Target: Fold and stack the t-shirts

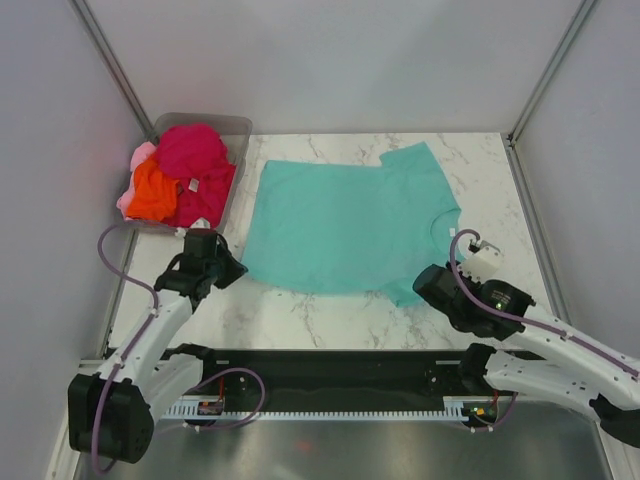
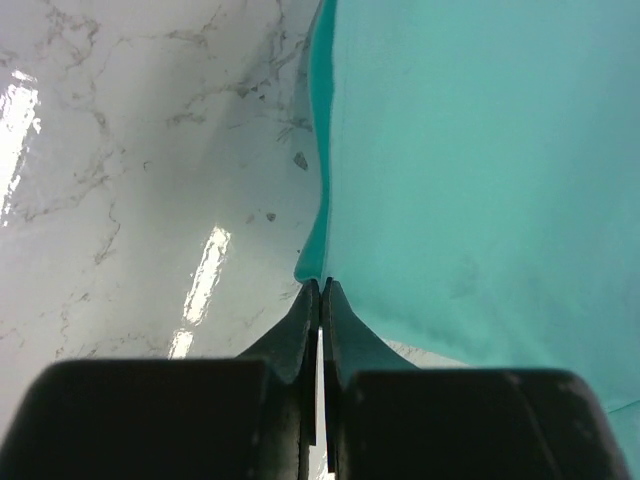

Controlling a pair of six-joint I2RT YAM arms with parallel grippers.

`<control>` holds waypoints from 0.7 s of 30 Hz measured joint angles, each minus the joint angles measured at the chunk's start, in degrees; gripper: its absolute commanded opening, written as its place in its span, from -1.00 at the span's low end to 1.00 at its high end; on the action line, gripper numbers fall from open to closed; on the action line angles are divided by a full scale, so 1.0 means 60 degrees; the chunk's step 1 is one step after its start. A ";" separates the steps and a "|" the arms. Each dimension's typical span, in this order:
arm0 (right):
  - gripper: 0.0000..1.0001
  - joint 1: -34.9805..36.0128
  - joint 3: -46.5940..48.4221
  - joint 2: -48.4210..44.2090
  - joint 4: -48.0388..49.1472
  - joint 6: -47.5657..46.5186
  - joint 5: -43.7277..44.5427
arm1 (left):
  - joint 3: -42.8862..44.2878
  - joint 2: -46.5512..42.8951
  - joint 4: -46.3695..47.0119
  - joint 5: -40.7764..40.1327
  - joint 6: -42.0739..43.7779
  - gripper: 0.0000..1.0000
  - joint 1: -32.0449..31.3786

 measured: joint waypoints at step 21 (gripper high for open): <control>-1.00 -0.6306 0.3297 0.5337 0.4350 -0.8269 -0.2062 | 0.7053 0.6663 -0.1778 0.0670 0.2033 -0.96 0.0004</control>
